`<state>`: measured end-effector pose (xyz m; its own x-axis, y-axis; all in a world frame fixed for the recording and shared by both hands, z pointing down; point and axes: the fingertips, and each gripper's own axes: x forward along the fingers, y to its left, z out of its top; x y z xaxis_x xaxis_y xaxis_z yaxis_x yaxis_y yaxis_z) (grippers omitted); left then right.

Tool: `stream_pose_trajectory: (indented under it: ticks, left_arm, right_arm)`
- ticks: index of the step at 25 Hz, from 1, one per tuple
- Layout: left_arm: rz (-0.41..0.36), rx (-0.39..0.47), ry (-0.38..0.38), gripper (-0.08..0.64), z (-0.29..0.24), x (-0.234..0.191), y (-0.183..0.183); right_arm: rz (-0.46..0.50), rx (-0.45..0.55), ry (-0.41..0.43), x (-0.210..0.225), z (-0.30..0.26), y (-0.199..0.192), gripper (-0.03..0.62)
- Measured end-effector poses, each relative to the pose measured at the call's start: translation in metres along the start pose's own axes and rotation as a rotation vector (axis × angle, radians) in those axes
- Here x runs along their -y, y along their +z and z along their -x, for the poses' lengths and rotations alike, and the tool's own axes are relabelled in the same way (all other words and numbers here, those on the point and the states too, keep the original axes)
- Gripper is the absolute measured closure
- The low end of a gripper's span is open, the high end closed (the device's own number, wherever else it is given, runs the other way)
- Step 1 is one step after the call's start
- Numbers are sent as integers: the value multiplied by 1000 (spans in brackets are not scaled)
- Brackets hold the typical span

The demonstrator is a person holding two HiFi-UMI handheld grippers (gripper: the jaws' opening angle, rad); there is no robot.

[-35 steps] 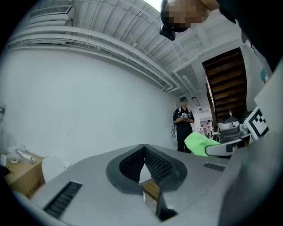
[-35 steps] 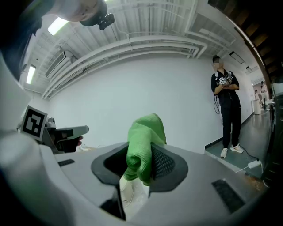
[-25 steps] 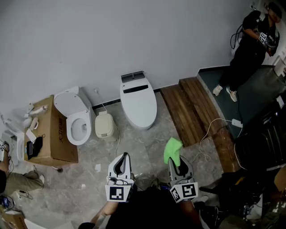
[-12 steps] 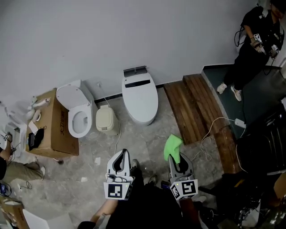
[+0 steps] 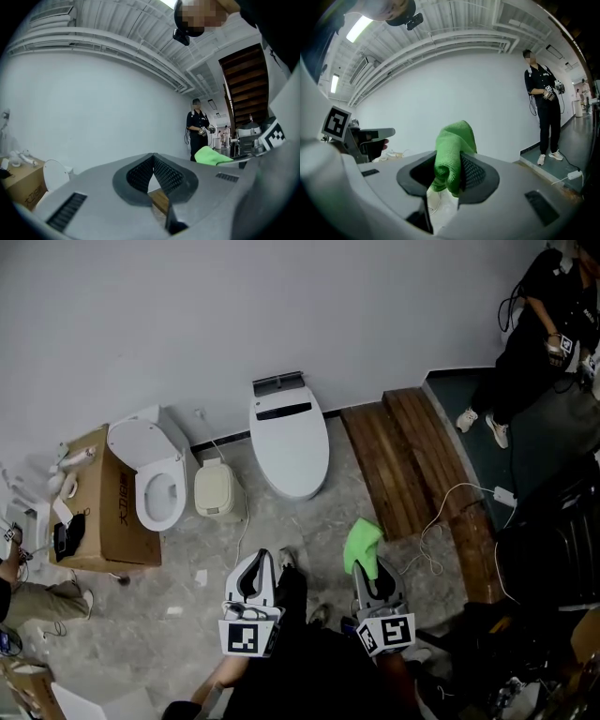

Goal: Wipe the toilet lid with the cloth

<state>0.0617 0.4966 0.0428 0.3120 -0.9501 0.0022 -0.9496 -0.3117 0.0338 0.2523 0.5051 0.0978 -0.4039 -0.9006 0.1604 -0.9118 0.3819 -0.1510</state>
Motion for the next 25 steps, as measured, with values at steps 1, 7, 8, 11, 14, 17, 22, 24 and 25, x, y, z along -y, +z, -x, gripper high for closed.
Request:
stream_pose_trajectory:
  ticks: [1,7,8,11,14,17,22,24,25]
  left_arm:
    - [3,-2,0,551,-9,-4,-1]
    - [12,-15,5,551,-65,-40,-6]
    - [11,-13,4,551,-75,-47,-6]
    - [19,-17,-4,551,-109,-70,-5]
    - [26,-17,-18,551,-144,-91,-1]
    - [35,-20,-31,551,-174,-114,2]
    - [50,-29,-58,551,-216,-149,1]
    - [55,-28,-68,551,-230,-157,0]
    - [55,-31,-71,551,-237,-161,-1]
  right_arm:
    - [-1,-4,-2,3,-9,1,456]
    - [1,-23,-10,18,-73,8,456]
    - [1,-25,-11,19,-85,9,456]
    - [0,-29,-16,23,-123,13,456]
    - [1,-35,-24,26,-163,23,456]
    - [3,-42,-31,29,-200,29,456]
    - [9,-54,-41,28,-258,34,456]
    - [7,-55,-42,30,-277,33,456]
    - [7,-58,-41,31,-286,32,456]
